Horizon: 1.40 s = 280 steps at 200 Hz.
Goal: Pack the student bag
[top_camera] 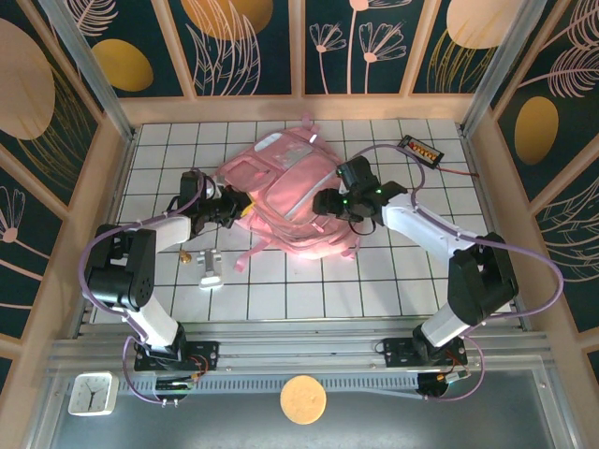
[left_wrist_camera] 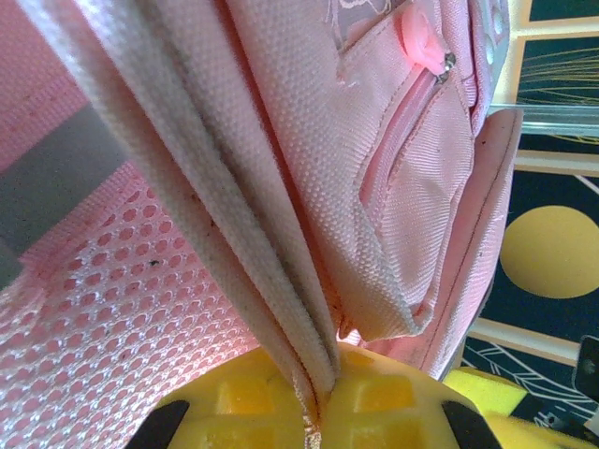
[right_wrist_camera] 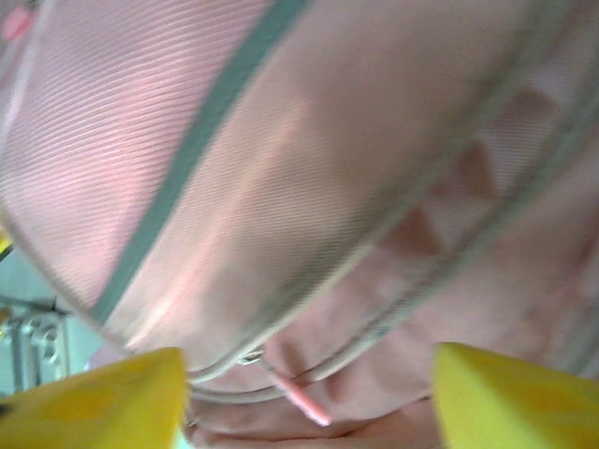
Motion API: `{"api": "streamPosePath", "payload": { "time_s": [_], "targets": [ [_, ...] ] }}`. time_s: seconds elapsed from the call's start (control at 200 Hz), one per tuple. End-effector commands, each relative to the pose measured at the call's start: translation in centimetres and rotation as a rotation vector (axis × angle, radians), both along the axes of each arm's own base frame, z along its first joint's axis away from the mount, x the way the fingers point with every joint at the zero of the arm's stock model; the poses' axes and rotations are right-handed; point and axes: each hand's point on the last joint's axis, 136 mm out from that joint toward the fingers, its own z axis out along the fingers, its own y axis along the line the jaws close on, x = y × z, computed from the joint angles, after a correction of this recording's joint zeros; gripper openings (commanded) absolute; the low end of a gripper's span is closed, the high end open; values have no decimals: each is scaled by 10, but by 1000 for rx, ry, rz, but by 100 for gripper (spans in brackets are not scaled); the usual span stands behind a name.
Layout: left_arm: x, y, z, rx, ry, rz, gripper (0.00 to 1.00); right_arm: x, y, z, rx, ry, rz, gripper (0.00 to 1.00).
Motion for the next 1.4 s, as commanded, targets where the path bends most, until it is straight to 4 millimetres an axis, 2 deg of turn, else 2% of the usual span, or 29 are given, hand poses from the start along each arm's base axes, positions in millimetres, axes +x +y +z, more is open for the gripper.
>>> {"api": "streamPosePath", "payload": {
  "time_s": [0.0, 0.18, 0.415, 0.485, 0.636, 0.731, 0.911, 1.086, 1.221, 1.396],
  "targets": [
    [10, 4, 12, 11, -75, 1, 0, -11, 22, 15, 42, -82, 198, 82],
    [11, 3, 11, 4, -65, -1, 0, -17, 27, -10, -56, -49, 312, 78],
    [14, 4, 12, 5, -65, 2, 0, -41, 38, -48, -120, 34, 386, 62],
    [13, 4, 12, 5, -64, 0, 0, -48, 45, -58, -154, 48, 412, 61],
    [13, 4, 11, 4, -60, 0, 0, -47, 45, -71, -206, 69, 402, 58],
    [14, 5, 13, 4, -64, 1, 0, -44, 41, -71, -228, 63, 388, 57],
    [15, 4, 13, 3, -65, -1, 0, -36, 25, -78, -293, 74, 312, 43],
    [17, 4, 16, 2, -70, -1, 0, -29, 21, -78, -302, 64, 259, 23],
    [20, 5, 17, 12, -74, -5, 0, -23, 15, -71, -334, 45, 233, 0],
    [25, 17, 13, 25, -70, 17, 0, -26, 17, -45, -304, 20, 231, 0]
  ]
}}
